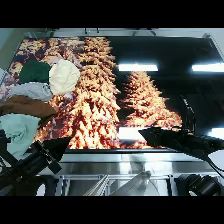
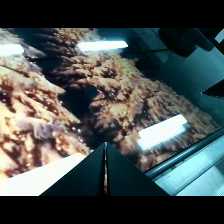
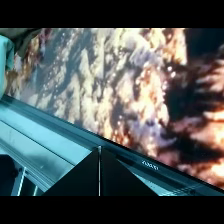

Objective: Fold the shirts.

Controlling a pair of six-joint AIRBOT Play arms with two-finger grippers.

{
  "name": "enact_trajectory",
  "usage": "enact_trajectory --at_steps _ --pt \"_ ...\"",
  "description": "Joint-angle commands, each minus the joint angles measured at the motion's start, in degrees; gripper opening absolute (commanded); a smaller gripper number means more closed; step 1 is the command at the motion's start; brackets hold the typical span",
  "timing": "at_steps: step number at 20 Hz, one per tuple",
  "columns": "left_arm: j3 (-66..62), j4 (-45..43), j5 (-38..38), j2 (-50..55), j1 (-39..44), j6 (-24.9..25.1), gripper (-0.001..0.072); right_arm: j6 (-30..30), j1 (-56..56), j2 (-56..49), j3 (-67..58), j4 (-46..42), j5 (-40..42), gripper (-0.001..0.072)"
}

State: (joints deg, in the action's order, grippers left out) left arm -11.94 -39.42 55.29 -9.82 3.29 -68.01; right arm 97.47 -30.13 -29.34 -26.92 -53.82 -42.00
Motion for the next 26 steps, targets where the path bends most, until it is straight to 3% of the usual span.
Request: enact_trajectory --at_steps 1,14,16,18,20,23,24,25,26 --pt "-0.1 0.0 0.0 -0.1 0.0 0.0 0.0015 0.0 -0.1 0.0 0.0 0.0 0.0 0.0023" --pt "0.0 0.1 -0.4 -0.1 0.0 0.0 0.0015 -0.2 -0.1 0.0 0.0 0.0 1.7 0.0024" --pt "0.0 0.0 -3.5 0.0 0.0 0.0 0.0000 -0.2 -0.1 0.0 0.0 0.0 1.7 0.0024" --pt "-0.1 -0.1 -9.3 0.1 0.0 -3.3 -0.0004 -0.2 0.0 0.0 0.0 0.0 1.7 0.0025" --pt "-0.6 -0.4 -13.2 4.6 0.0 -3.8 0.0020 -0.2 0.0 0.0 0.0 0.0 1.7 0.0025" --pt "-8.5 -12.1 -18.9 23.5 0.0 0.2 0.0026 -0.2 0.0 0.0 0.0 0.0 1.7 0.0024" --pt "-13.2 -16.7 -20.1 30.9 0.0 1.5 0.0073 -0.2 0.0 0.0 0.0 0.0 1.7 0.0024" --pt "-19.0 -22.2 -20.5 39.1 0.0 2.8 0.0322 -0.2 0.0 0.0 0.0 0.0 1.7 0.0024" --pt "-25.2 -27.9 -20.3 47.6 0.0 2.7 0.0509 -0.2 0.0 0.0 0.0 0.0 1.6 0.0024"
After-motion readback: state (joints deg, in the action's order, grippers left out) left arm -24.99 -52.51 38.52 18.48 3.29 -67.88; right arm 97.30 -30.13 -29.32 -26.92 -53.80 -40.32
